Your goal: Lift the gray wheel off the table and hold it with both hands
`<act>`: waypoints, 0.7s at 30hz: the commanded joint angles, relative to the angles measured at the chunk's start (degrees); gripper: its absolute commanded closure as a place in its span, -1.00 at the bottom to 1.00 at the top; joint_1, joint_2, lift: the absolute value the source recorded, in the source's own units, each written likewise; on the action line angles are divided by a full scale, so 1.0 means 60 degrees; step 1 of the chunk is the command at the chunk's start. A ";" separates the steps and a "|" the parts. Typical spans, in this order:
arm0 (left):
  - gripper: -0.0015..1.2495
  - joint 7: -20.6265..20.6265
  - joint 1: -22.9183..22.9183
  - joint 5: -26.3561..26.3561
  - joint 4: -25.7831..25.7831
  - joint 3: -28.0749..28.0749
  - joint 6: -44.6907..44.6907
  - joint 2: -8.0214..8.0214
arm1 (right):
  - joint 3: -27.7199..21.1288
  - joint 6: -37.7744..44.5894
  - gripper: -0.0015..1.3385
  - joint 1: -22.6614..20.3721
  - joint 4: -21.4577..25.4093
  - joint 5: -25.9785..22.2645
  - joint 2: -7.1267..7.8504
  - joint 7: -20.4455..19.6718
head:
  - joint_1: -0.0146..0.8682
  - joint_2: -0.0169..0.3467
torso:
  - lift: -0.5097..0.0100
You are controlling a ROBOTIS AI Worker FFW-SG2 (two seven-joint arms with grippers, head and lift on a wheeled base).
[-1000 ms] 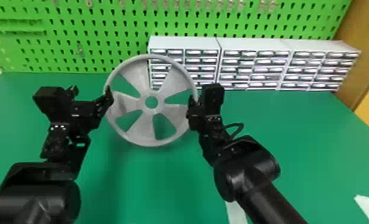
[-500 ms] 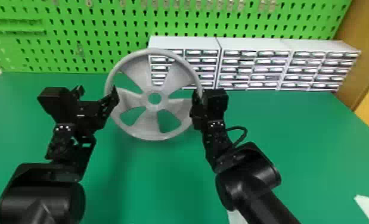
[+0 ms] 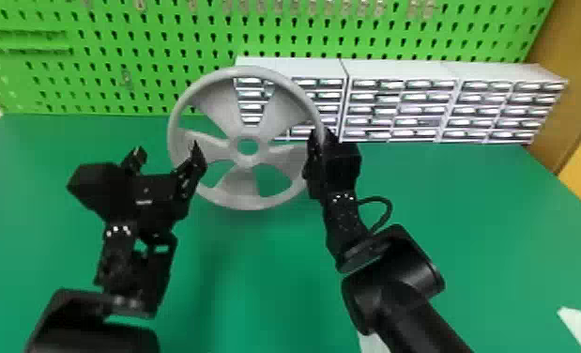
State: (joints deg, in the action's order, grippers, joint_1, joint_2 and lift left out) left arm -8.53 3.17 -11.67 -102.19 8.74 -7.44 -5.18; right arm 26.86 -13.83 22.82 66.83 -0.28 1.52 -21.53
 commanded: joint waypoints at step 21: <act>-0.49 -0.0073 0.1040 -0.0414 0.0786 -0.0168 -0.0986 -0.0015 | -0.0244 -0.0785 0.76 -0.0053 0.0024 0.0267 0.0026 -0.0440 | 0.64 -0.82 | 0.59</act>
State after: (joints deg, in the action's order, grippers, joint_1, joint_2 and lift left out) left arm -9.09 10.08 -13.22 -100.45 7.82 -12.03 -5.18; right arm 25.29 -17.85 22.80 66.80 1.31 1.76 -24.02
